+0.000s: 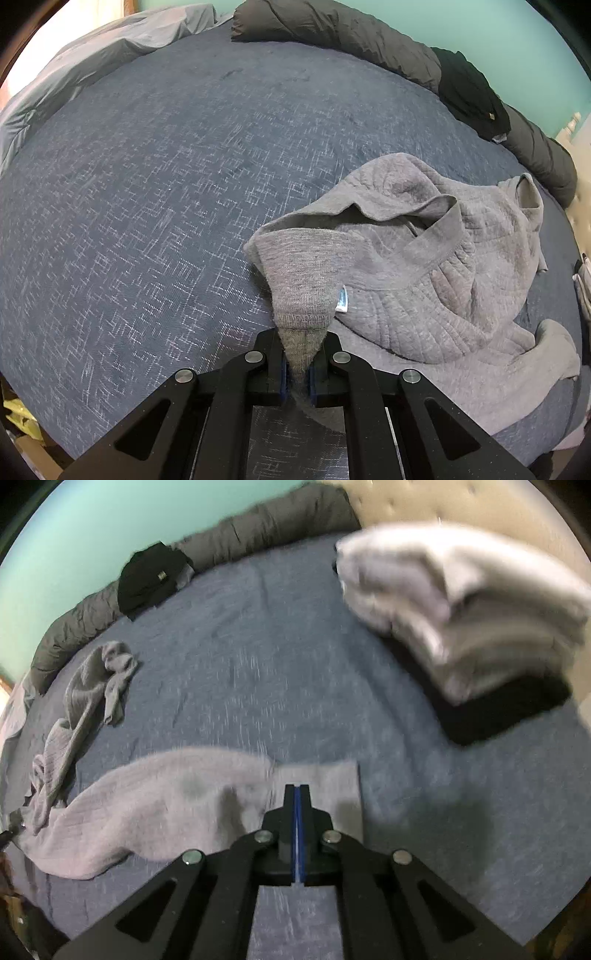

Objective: Fold clothes
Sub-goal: 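Grasp the hoodie sleeve with the right tool while the left tool holds the hood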

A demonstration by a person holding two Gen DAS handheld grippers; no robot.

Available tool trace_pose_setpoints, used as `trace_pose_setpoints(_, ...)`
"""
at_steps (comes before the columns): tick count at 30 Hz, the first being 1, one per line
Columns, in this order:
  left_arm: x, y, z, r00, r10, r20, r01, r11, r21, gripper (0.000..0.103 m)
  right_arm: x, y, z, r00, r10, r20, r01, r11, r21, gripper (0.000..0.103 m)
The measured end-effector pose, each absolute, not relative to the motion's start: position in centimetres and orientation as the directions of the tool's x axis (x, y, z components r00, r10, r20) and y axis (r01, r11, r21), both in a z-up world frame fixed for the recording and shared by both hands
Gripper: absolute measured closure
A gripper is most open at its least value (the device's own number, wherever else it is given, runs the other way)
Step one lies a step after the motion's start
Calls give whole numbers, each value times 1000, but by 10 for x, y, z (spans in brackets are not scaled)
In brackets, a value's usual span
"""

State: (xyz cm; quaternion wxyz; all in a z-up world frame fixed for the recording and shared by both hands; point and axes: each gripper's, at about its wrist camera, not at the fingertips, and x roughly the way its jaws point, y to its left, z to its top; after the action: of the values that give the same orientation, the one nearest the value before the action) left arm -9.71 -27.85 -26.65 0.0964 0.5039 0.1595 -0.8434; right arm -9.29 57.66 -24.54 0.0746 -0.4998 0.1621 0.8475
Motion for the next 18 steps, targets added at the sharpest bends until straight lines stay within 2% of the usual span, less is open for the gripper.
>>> trace_pose_setpoints(3,-98,-277,-266,-470,-1,-882,322,-931,-171,96,-91,571,-265,-479,-80,-874,-305,-919,251,99)
trace_pose_setpoints(4,-98,-277,-266,-469,-1,-883,320,-932,-169,96,-91,567,-269,-487,-102,-867,-303,-912,278,92)
trace_pose_setpoints(5,-98,-277,-266,-468,-2,-884,318,-934,-166,96,-92,564,-272,-497,-128,-858,-298,-903,308,73)
trace_pose_setpoints(7,-98,-277,-264,-467,-4,-884,318,-934,-164,96,-96,554,-275,-524,-170,-835,-272,-895,353,48)
trace_pose_setpoints(8,-98,-278,-264,-468,-5,-884,318,-934,-163,96,-98,547,-274,-543,-185,-820,-247,-897,366,48)
trace_pose_setpoints(13,-100,-277,-262,-466,-10,-885,315,-936,-155,96,-112,509,-286,-462,-189,-867,-135,-951,279,50)
trace_pose_setpoints(14,-100,-277,-262,-466,-9,-885,315,-936,-156,96,-114,503,-289,-448,-178,-876,-113,-961,253,56)
trace_pose_setpoints(16,-100,-276,-262,-465,-12,-885,313,-937,-152,96,-114,500,-294,-432,-136,-892,-132,-968,212,84)
trace_pose_setpoints(17,-101,-276,-262,-465,-13,-885,312,-938,-150,96,-113,503,-294,-438,-127,-890,-151,-965,212,92)
trace_pose_setpoints(18,-100,-277,-261,-465,-15,-885,312,-938,-148,96,-112,505,-289,-452,-115,-884,-156,-966,206,94)
